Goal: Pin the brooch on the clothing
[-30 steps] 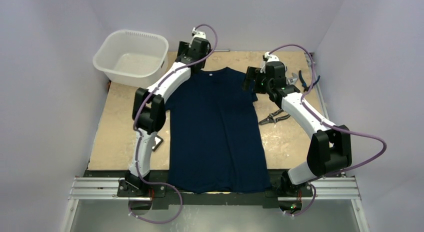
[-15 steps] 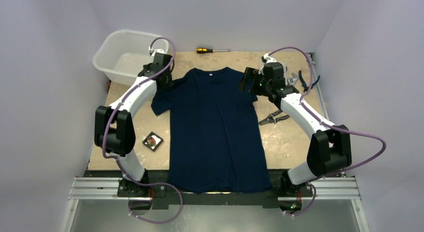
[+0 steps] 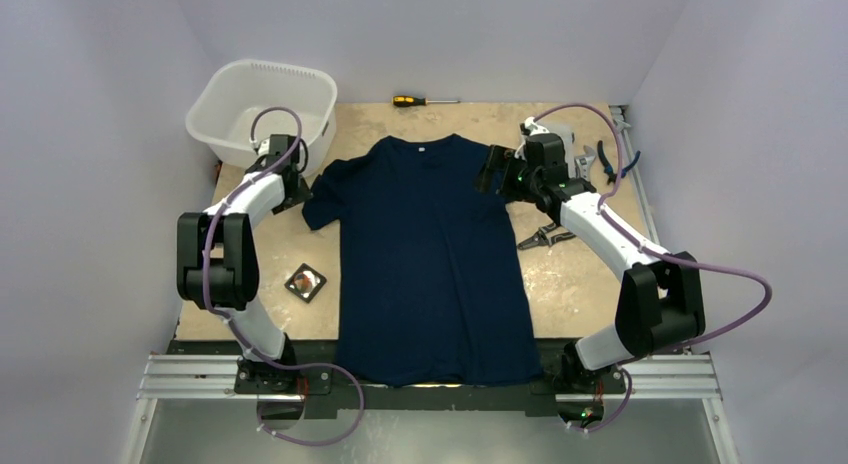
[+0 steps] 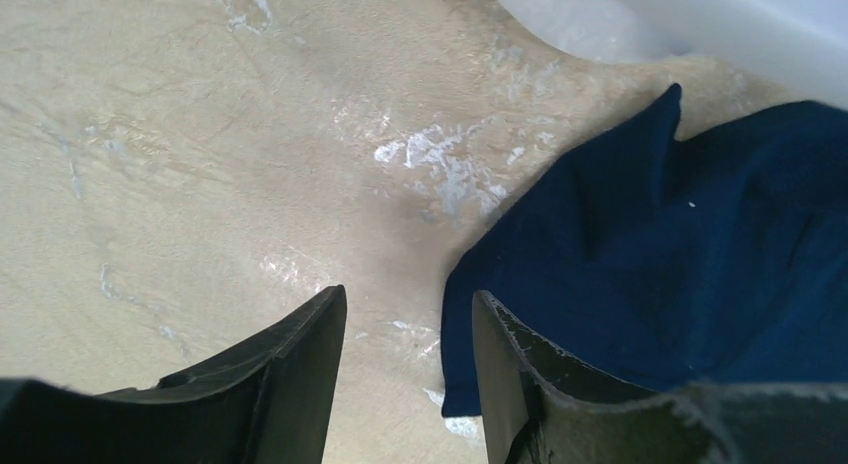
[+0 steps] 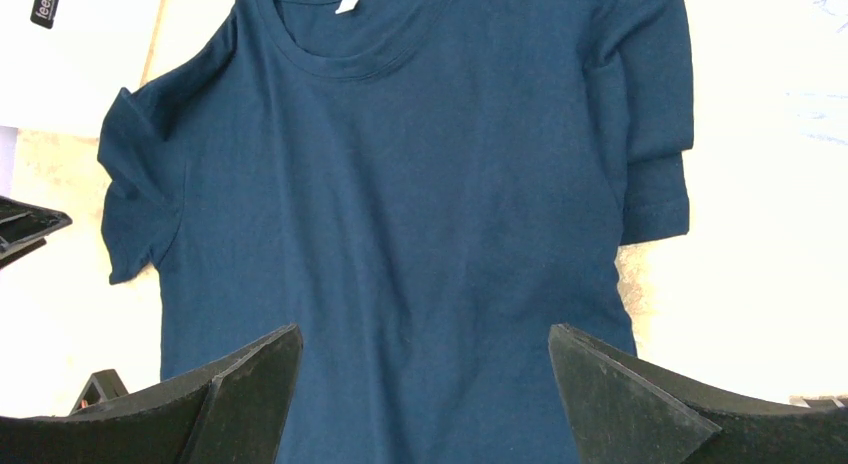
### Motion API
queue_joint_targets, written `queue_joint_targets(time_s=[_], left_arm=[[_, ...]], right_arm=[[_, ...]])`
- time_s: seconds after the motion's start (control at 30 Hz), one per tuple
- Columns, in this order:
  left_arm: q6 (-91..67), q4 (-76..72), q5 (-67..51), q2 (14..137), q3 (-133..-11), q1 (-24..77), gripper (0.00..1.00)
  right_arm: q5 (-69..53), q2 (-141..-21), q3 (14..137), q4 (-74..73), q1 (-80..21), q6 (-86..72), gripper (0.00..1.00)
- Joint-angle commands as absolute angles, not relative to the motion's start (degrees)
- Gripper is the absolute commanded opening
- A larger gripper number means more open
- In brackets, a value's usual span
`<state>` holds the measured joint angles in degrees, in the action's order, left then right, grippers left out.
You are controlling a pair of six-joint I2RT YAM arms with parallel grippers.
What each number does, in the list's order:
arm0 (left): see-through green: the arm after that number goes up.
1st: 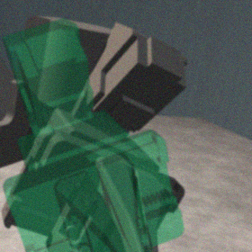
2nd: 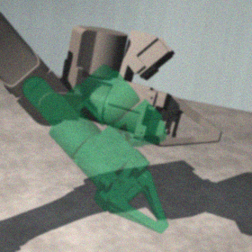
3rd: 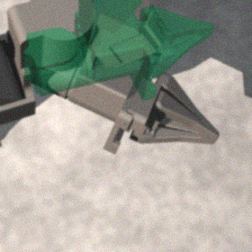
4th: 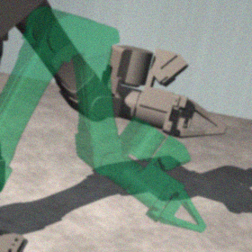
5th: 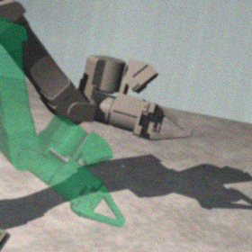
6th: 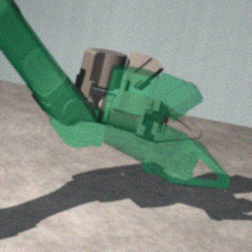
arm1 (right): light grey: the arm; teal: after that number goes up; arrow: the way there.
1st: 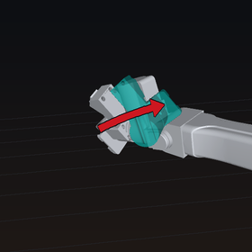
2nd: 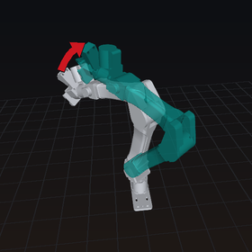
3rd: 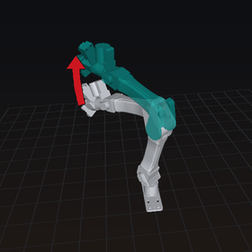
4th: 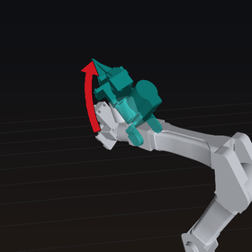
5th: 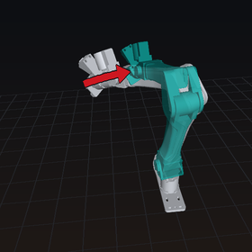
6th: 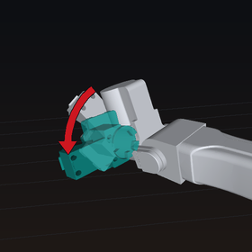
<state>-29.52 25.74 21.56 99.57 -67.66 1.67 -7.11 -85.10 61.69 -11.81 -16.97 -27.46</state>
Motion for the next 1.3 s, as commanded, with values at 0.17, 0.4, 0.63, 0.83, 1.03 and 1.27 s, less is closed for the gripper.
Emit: queue_joint_targets(time_s=[0.17,0.4,0.63,0.83,1.03,1.27], left_arm=[[-35.75,16.75,14.95,96.94,-63.05,-2.41,0.47],[-36.9,11.48,10.46,99.01,-60.09,-2.64,0.47],[-37.66,8.94,10.05,101.16,-58.53,-2.64,0.45],[-37.36,10.07,10.36,102.53,-59.31,-2.64,0.4],[-38.13,11.53,10.28,104.82,-59.77,-2.64,0.39],[-38.17,10.76,10.7,105.51,-59.43,-2.64,0.31]], right_arm=[[-7.82,-82.86,61.26,-10.84,-17.08,-27.25,0.98],[-8.0,-83.15,60.87,-10.65,-17.14,-27.42,0.98],[-7.61,-82.97,60.78,-11.03,-17.14,-26.35,0.98],[-7.73,-83.44,60.9,-11.04,-17.1,-26.32,0.98],[-7.9,-83.29,60.73,-11.1,-17.12,-26.04,0.98],[-8.36,-82.6,60.12,-10.74,-17.13,-25.85,0.98]])
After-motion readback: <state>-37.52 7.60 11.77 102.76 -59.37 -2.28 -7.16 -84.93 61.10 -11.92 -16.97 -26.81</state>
